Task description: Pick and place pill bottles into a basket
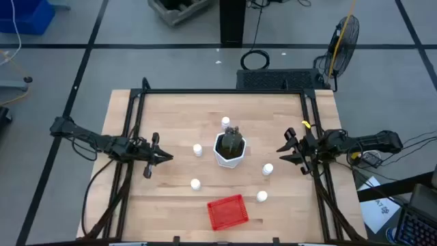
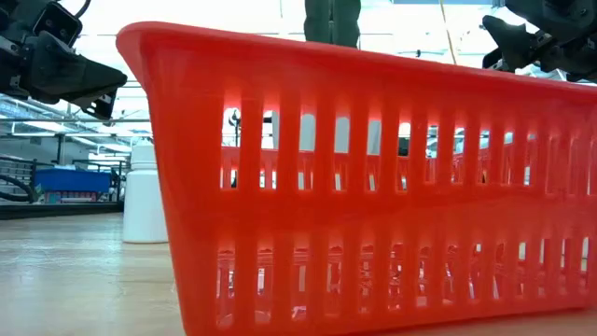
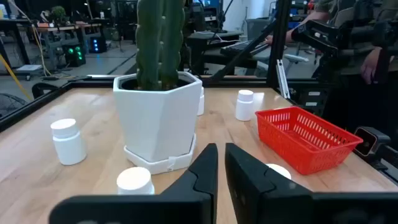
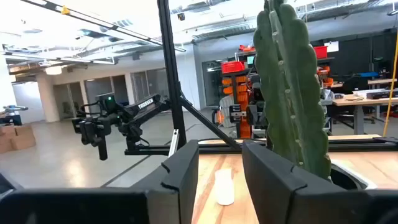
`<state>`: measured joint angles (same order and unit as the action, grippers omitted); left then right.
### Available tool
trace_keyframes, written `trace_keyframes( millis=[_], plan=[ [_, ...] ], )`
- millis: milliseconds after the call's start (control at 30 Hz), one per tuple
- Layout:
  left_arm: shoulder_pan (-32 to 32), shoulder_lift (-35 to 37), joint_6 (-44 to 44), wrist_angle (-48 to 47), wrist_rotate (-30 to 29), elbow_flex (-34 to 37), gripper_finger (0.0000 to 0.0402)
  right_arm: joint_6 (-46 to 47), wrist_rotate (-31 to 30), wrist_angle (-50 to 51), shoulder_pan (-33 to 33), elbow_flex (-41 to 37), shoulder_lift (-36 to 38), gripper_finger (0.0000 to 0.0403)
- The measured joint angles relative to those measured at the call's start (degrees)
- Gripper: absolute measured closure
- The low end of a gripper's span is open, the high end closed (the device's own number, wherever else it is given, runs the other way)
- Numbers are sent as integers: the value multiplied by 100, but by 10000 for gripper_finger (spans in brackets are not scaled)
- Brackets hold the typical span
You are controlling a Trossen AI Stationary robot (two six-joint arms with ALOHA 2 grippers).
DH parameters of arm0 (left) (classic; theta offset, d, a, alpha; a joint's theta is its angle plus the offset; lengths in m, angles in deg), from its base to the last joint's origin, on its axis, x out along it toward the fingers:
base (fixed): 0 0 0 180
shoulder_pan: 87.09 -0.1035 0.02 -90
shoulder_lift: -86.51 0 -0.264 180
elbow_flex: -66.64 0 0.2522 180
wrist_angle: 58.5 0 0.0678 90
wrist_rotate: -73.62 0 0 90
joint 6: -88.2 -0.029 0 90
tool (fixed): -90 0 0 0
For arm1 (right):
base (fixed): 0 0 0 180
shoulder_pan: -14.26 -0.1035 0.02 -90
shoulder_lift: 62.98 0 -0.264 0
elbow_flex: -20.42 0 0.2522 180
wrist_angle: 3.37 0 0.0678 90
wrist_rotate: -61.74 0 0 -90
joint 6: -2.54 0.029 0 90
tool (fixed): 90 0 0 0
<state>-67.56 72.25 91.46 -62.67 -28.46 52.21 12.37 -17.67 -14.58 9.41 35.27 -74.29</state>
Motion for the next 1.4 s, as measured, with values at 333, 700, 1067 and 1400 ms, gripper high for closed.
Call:
trace_keyframes(
  millis=[333,700,1067,1400],
  plan=[
    [0,2,0,0,-1,1,364,0,0,1,-1,0,-1,286],
    [-1,2,0,0,-1,0,364,-1,2,0,0,0,0,286],
    [0,1,0,0,-1,1,364,0,0,0,-2,0,0,286],
    [-2,0,0,1,-2,2,364,2451,-834,-982,-13,0,-31,286]
  ],
)
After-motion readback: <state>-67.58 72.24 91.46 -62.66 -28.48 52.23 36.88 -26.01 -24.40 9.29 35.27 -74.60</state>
